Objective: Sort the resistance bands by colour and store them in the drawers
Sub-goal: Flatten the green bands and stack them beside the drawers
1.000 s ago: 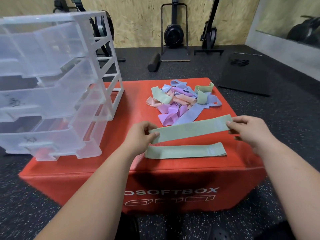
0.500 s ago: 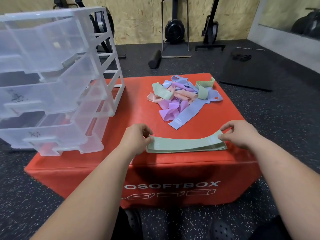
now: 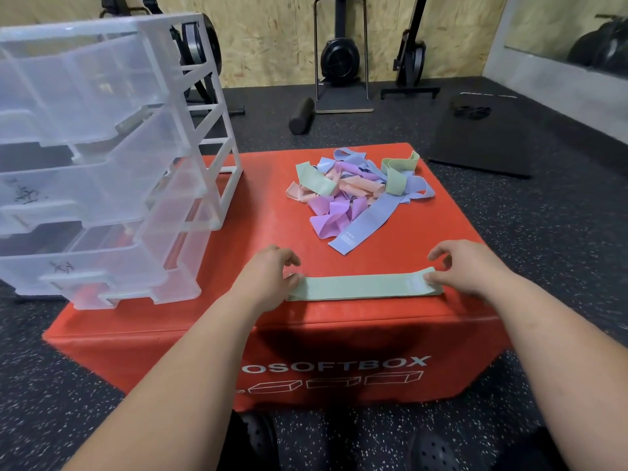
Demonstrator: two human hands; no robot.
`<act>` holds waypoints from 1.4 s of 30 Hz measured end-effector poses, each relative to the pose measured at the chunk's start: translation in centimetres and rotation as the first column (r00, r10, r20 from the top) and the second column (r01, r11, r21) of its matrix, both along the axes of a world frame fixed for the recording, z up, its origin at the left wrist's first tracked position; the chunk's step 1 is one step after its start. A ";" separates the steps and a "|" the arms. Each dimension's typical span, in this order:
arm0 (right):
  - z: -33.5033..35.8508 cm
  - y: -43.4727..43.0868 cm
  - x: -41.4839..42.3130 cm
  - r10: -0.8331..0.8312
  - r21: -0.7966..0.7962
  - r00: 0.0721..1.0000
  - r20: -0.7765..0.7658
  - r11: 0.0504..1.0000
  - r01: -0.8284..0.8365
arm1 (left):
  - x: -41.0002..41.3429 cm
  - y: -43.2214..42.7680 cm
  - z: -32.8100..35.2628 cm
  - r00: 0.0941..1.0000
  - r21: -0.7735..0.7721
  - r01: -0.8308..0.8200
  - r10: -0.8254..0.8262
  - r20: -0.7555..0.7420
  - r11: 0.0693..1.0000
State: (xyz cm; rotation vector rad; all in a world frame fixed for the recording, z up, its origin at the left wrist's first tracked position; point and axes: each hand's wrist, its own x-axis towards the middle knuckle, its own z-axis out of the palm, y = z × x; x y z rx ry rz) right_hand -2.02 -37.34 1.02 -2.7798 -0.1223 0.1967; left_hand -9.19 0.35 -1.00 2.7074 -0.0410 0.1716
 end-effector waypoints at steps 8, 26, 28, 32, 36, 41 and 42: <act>-0.1 0.1 -0.7 0.234 -0.169 0.968 -0.092 0.954 -0.247 | -0.7 0.8 -0.2 0.970 0.066 0.201 -0.189 -0.153 0.977; 0.3 0.6 -0.1 0.261 -0.166 0.962 -0.080 0.948 -0.271 | 0.3 1.2 -0.5 0.972 0.097 0.214 -0.202 -0.121 0.972; 0.6 1.0 0.3 0.280 -0.160 0.955 -0.098 0.943 -0.293 | 0.7 1.2 -0.6 0.974 0.055 0.207 -0.200 -0.107 0.977; 1.0 2.3 1.5 0.290 -0.084 0.957 -0.025 0.953 -0.291 | 1.9 0.8 -0.5 0.990 -0.015 0.129 -0.129 -0.053 0.992; 0.6 4.2 3.4 0.244 0.036 0.969 0.039 0.969 -0.245 | 3.7 0.1 -0.5 0.998 -0.007 0.063 -0.063 0.003 0.998; -0.5 7.1 6.3 0.215 0.056 0.972 0.092 0.974 -0.221 | 6.2 -0.6 -0.7 0.999 -0.009 0.001 -0.001 0.042 1.000; -0.6 7.8 6.9 0.218 0.059 0.971 0.104 0.973 -0.224 | 6.8 -0.6 -0.8 0.999 -0.013 -0.013 0.013 0.040 1.000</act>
